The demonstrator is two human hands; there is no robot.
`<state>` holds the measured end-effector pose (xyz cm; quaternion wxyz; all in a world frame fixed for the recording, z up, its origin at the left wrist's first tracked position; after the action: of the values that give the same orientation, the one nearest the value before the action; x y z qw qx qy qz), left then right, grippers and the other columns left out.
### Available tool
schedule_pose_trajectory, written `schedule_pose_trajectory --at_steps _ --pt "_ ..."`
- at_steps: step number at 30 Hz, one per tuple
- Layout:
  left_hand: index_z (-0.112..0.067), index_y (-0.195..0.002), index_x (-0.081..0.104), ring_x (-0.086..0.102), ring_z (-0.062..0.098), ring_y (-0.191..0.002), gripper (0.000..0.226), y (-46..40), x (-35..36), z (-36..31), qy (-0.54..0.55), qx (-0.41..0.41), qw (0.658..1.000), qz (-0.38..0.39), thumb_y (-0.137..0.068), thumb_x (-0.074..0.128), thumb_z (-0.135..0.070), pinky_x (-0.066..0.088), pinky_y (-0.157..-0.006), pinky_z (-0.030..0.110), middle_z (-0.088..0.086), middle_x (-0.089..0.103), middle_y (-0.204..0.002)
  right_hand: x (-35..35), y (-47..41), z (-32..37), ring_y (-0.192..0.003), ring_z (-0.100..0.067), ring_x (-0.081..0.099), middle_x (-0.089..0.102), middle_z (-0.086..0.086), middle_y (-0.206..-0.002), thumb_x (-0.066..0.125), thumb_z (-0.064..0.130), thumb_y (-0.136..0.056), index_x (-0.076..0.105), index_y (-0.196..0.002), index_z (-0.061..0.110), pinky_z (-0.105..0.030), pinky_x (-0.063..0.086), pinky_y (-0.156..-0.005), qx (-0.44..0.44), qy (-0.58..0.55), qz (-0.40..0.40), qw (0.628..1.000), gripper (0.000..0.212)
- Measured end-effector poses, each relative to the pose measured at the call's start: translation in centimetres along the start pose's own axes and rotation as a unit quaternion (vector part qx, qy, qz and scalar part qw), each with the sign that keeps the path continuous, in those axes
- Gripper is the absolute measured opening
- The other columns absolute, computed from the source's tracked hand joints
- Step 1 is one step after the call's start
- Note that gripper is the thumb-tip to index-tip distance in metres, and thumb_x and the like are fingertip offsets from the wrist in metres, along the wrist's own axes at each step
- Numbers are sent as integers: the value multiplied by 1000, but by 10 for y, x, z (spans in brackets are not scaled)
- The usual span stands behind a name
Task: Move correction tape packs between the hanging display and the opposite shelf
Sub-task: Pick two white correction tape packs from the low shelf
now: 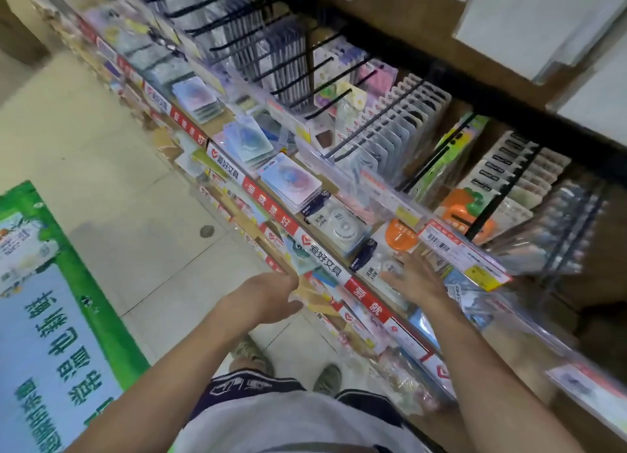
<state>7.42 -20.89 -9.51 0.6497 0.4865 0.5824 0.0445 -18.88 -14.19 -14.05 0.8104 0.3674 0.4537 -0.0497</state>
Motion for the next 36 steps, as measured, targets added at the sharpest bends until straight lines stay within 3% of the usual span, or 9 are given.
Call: schedule_pose_trajectory --at_steps 6,14,19,23,27,30,32,34,36 --pt "-18 -147 41 54 26 -125 51 8 10 0 -1 -27 1000 8 -104 46 -45 46 -100 37 7 54 -141 3 -6 -3 -141 -34 38 42 -8 -154 63 53 -92 35 -152 15 -44 39 -106 3 56 -4 998 76" --pt "-18 -146 42 55 25 -122 51 7 15 -2 -11 -26 1000 1 -104 46 -47 47 -98 37 6 57 -137 7 -11 -6 -136 -32 44 49 -10 -146 69 57 -87 45 -142 15 -43 40 -105 -5 81 -2 997 73" --pt "-19 -145 42 56 25 -121 51 10 17 -2 -14 -21 1000 -7 -103 46 -47 47 -97 35 5 57 -137 13 -16 -18 -146 -32 33 31 -12 -161 65 69 -82 29 -153 10 -45 32 -116 23 94 16 995 99" --pt "-20 -146 41 55 24 -123 51 8 23 -2 -13 -15 1000 -4 -103 46 -48 47 -98 35 5 56 -139 11 -11 -31 -138 -35 44 45 -11 -153 78 52 -81 36 -151 15 -45 41 -109 44 -23 -3 999 90" --pt "-21 -146 41 55 24 -124 51 3 31 -6 -19 -7 1000 9 -103 46 -48 46 -98 35 4 55 -140 19 -5 -48 -121 -30 58 61 -16 -133 78 28 -88 53 -140 5 -24 46 -81 34 -200 11 979 63" --pt "-21 -145 44 54 24 -125 50 -5 39 -14 -6 7 1000 26 -103 47 -47 45 -101 35 3 55 -141 29 3 -70 -117 -28 62 62 -10 -135 78 42 -85 53 -142 17 -25 51 -76 55 -318 14 946 67" --pt "-19 -143 46 54 24 -125 49 -8 41 -25 0 28 999 26 -102 47 -46 44 -101 35 3 56 -139 31 11 -85 -111 -27 67 69 -8 -126 81 60 -73 62 -132 20 -32 55 -85 68 -373 -1 925 74" --pt "-16 -139 50 55 24 -122 46 -14 40 -37 6 42 999 21 -103 48 -44 46 -97 36 5 59 -135 37 10 -110 -107 -23 69 74 0 -113 78 84 -48 71 -117 23 -45 54 -98 77 -414 -37 906 92" --pt "-12 -134 54 58 26 -117 44 -23 41 -47 19 38 999 13 -103 48 -43 48 -93 35 7 62 -129 39 15 -128 -104 -20 71 76 5 -109 77 86 -45 73 -111 26 -48 53 -101 70 -441 -76 892 90"
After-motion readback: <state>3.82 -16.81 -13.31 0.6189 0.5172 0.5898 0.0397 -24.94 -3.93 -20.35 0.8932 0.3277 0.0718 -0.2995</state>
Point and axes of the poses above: each hand's wrist, its own y-axis away from the middle knuckle, its own x-axis out of the palm, z = x × y, the point moved 10 cm from there along -y, towards the middle knuckle
